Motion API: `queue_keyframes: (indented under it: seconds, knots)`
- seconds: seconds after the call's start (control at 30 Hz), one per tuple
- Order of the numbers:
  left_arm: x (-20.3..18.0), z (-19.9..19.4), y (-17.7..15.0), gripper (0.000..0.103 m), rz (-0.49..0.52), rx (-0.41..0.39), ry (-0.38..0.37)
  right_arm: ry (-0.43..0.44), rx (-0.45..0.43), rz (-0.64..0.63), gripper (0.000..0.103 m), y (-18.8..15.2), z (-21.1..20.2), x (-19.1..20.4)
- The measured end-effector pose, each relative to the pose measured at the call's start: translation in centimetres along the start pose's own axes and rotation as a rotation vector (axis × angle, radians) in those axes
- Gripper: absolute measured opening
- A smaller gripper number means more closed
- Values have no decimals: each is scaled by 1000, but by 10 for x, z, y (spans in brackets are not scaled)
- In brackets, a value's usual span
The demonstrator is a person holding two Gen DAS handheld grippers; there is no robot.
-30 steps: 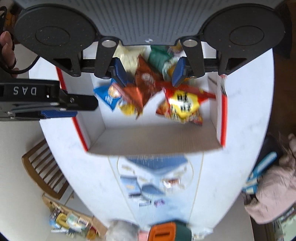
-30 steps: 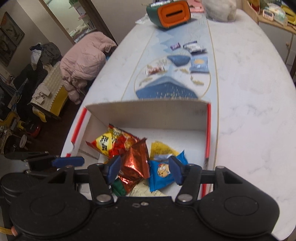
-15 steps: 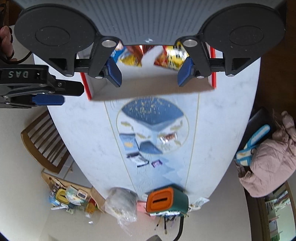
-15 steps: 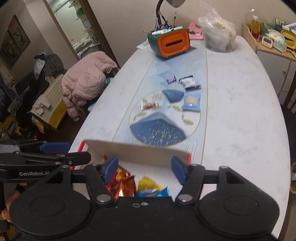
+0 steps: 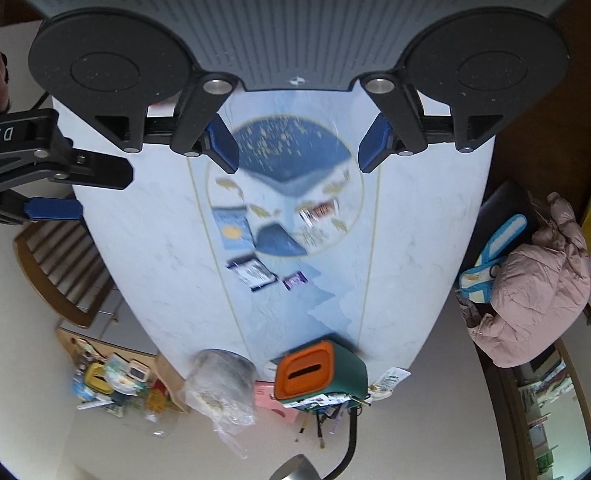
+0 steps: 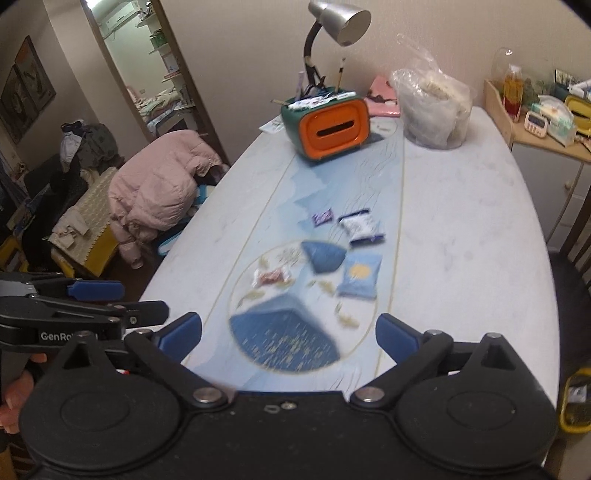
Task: Organize snacks
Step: 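Move both open grippers toward the light blue packet and wrapped candy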
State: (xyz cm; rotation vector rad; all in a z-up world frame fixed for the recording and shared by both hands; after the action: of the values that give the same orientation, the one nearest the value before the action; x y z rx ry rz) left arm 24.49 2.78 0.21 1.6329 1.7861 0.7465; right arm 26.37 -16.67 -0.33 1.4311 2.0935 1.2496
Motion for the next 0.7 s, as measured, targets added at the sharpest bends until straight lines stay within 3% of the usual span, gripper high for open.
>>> queue_keyframes:
  seconds: [0.4, 0.7]
  knots:
    - [1, 102, 52, 71, 15, 98, 11, -52, 68, -4, 101, 43, 92, -49]
    - [14, 189, 43, 71, 6, 239, 34, -72, 183, -5, 101, 26, 169, -72]
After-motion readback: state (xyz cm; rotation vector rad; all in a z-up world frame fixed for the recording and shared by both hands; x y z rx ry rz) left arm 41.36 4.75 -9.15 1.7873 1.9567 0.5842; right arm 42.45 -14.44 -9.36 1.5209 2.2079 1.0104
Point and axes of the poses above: each gripper's, at about its wrist camera, not at the fingertips, and z roughly the way its jaws point, x to its left, y to its top, the point moved 1 cm from there along z, roughly the way its jaws point, and after that the axes turned 15 degrees about -x, right-handed, at the moved point
